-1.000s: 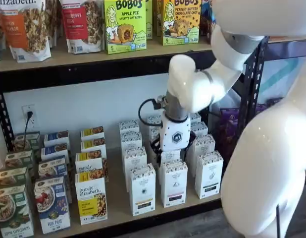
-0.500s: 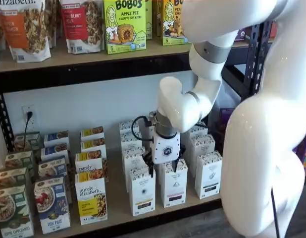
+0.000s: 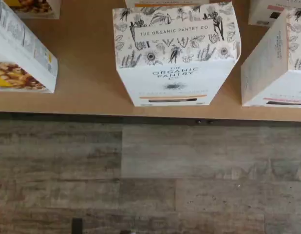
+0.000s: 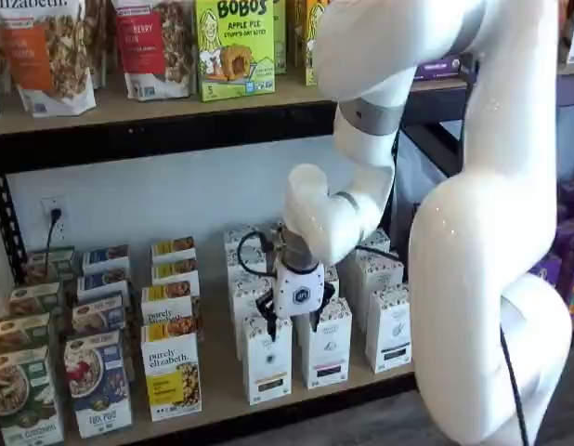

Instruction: Pick up the white box with a yellow strip in the middle, on the bottom shelf, the fourth box from the left

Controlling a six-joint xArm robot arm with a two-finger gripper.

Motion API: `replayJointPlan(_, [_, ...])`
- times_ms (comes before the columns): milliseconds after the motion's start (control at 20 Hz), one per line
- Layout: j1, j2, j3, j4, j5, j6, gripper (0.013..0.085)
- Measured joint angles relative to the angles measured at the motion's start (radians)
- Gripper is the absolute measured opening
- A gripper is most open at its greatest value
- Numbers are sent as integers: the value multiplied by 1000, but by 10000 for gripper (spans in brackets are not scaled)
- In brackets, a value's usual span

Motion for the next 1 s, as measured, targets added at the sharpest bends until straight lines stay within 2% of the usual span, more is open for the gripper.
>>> replayJointPlan(150, [-7, 40, -27, -32, -16, 25, 850])
replayJointPlan(350, [-23, 86, -70, -123, -23, 99, 850])
replayJointPlan(400, [-25, 98, -81, -132, -24, 106, 850])
replayJointPlan(700, [-28, 160, -138, -131, -39, 101, 850])
replayJointPlan(1000, [-36, 223, -206, -170, -35, 132, 850])
